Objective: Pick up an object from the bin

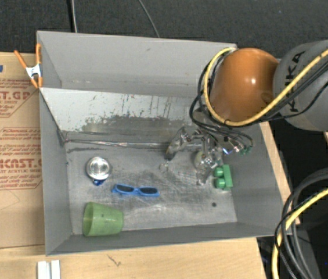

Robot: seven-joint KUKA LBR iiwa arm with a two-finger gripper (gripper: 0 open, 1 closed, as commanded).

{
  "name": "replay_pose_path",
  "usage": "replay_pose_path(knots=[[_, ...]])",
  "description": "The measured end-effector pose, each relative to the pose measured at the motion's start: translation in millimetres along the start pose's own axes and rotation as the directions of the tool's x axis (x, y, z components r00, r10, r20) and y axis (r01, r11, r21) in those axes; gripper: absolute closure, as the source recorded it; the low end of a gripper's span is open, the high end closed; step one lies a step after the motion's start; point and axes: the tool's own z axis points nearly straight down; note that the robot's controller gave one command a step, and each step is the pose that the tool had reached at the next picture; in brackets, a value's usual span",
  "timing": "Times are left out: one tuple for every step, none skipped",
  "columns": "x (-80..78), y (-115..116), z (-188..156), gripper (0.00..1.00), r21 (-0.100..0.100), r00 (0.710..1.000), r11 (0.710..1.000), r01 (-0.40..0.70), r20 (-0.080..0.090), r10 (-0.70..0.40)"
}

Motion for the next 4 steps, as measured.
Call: replay_pose_path(knots=[[7.3, 46, 80, 0.0, -0.01, 1.0, 1.0, 0.014, -0.012, -0.014], [-51.3, 70, 89, 0.0, 0.001, 1.0, 1.0, 0.008, 0.001, -0.008], [-35.2, 132, 88, 0.0, 0.003, 1.0, 1.0, 0.015, 0.011, -0.015], [-38.3, 130, 85, 1.0, 0.002, 1.0, 1.0, 0.013, 0.019, -0.013]])
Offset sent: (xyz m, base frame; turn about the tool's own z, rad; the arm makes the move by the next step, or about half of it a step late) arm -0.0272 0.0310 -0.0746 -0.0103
